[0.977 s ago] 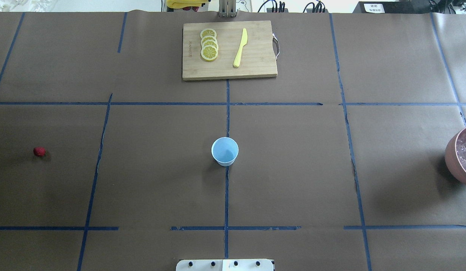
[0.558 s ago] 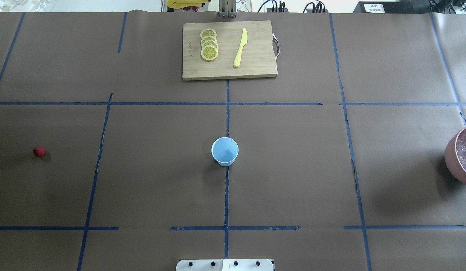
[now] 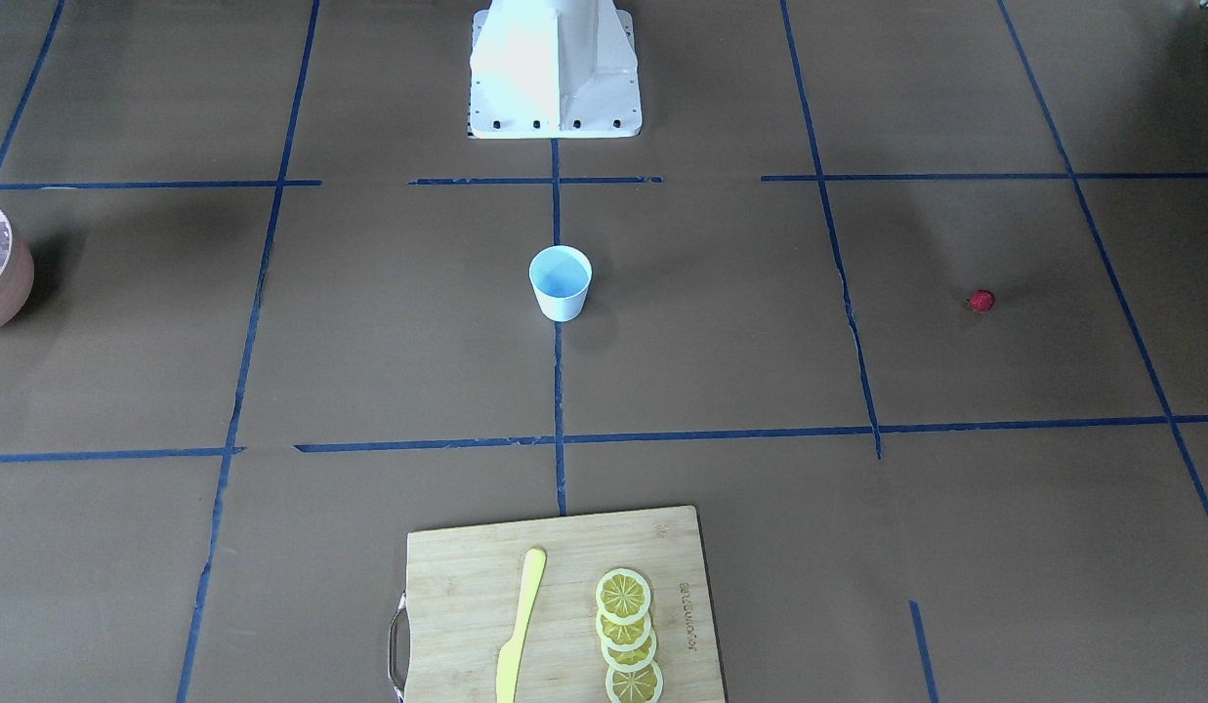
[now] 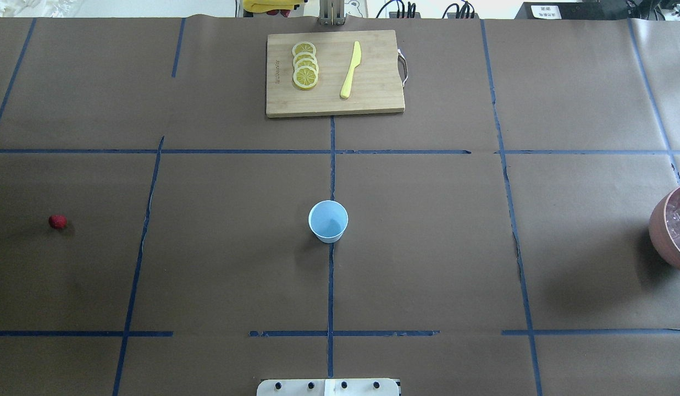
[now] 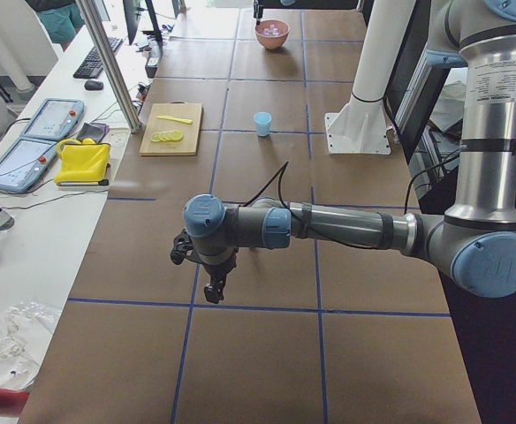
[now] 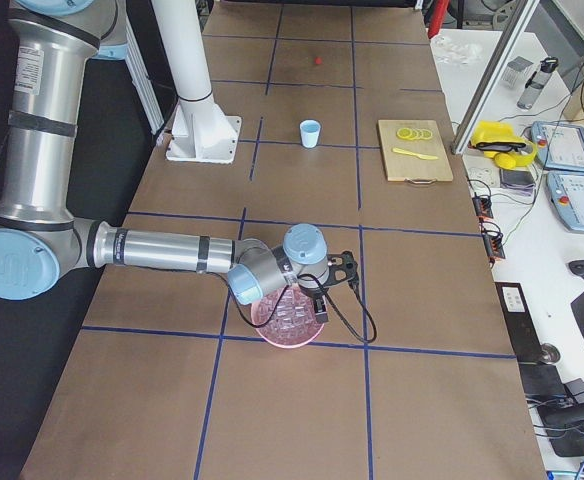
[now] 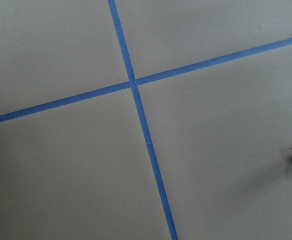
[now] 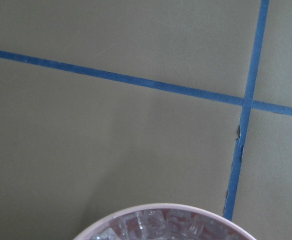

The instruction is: Put ice and strawberries in cup

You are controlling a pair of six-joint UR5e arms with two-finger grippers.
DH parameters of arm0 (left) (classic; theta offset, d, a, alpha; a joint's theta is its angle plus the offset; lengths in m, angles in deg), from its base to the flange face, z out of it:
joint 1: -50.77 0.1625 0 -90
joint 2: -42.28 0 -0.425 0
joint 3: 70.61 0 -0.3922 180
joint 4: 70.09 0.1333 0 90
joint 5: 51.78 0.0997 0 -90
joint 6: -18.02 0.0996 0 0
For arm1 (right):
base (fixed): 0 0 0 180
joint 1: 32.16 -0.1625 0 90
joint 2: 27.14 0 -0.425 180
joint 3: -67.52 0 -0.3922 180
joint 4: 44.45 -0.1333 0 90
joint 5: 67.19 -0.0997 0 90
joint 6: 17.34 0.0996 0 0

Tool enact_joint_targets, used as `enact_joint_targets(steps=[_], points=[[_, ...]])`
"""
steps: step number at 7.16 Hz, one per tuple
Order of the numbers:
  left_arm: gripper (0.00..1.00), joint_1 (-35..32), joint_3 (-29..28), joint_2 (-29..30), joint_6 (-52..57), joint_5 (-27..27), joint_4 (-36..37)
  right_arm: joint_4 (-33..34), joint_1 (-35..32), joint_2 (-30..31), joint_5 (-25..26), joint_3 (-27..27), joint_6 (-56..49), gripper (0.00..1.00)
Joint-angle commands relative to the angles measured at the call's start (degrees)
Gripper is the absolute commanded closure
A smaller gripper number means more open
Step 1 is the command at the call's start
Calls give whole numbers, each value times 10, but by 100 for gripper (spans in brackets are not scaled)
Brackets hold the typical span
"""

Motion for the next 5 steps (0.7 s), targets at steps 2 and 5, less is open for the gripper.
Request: enact_joint_targets(steps=[2, 5], points=[[0, 0, 0, -1, 0, 0, 0, -7, 31, 34, 15, 25, 0, 10], [0, 0, 0, -1, 0, 0, 0, -7, 54, 38, 53, 24, -5, 14]])
